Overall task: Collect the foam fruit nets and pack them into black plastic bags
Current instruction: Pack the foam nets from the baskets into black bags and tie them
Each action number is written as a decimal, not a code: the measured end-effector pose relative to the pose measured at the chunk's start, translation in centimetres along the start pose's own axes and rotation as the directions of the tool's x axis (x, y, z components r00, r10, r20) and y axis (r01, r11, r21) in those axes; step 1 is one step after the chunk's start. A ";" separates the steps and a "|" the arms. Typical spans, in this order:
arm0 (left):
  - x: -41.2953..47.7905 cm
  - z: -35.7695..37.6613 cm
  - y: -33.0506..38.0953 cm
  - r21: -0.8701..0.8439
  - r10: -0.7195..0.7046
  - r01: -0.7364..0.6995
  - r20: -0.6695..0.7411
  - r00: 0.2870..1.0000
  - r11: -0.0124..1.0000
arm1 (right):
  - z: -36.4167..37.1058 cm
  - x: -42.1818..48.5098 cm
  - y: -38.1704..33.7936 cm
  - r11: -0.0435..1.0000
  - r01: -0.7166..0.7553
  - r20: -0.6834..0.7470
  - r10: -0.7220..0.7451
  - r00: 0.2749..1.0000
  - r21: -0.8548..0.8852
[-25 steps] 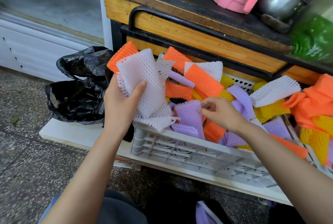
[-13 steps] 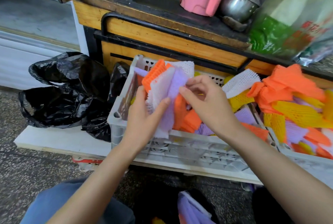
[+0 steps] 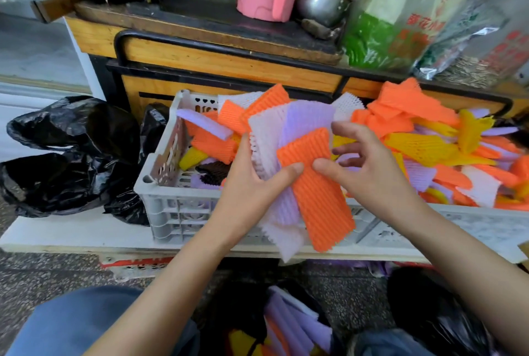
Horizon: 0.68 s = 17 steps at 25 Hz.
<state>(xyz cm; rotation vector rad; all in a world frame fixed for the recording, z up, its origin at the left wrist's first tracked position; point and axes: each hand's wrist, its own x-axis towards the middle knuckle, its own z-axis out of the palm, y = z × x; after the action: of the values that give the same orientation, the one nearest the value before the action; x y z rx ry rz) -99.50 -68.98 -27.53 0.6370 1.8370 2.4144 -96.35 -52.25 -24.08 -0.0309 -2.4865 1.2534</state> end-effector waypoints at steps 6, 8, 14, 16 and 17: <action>-2.5 2.8 -4.2 -0.195 -0.224 0.273 0.242 0.944 0.942 | -2.1 -5.1 5.2 0.976 -0.172 0.330 0.121 0.936 0.132; -3.7 3.6 -6.0 -0.223 -0.320 0.388 0.289 0.902 0.894 | -2.2 -7.1 6.7 0.930 -0.290 0.376 0.191 0.907 0.226; -7.7 4.3 -12.3 -0.168 -0.541 0.630 0.378 0.751 0.758 | -0.2 -13.0 13.5 0.816 -0.528 0.436 0.396 0.808 0.235; -9.0 3.8 -14.3 -0.072 -0.552 0.621 0.388 0.738 0.780 | 0.7 -14.5 15.2 0.798 -0.552 0.366 0.451 0.814 0.242; -9.7 3.5 -15.2 0.017 -0.540 0.580 0.388 0.747 0.815 | 1.0 -15.1 16.1 0.791 -0.563 0.313 0.486 0.816 0.239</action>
<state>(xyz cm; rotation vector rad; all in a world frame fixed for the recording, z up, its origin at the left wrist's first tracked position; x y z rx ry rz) -92.63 -63.92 -43.74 0.4137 1.4570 1.8211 -84.75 -45.97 -41.77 -0.5705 -2.5183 1.9911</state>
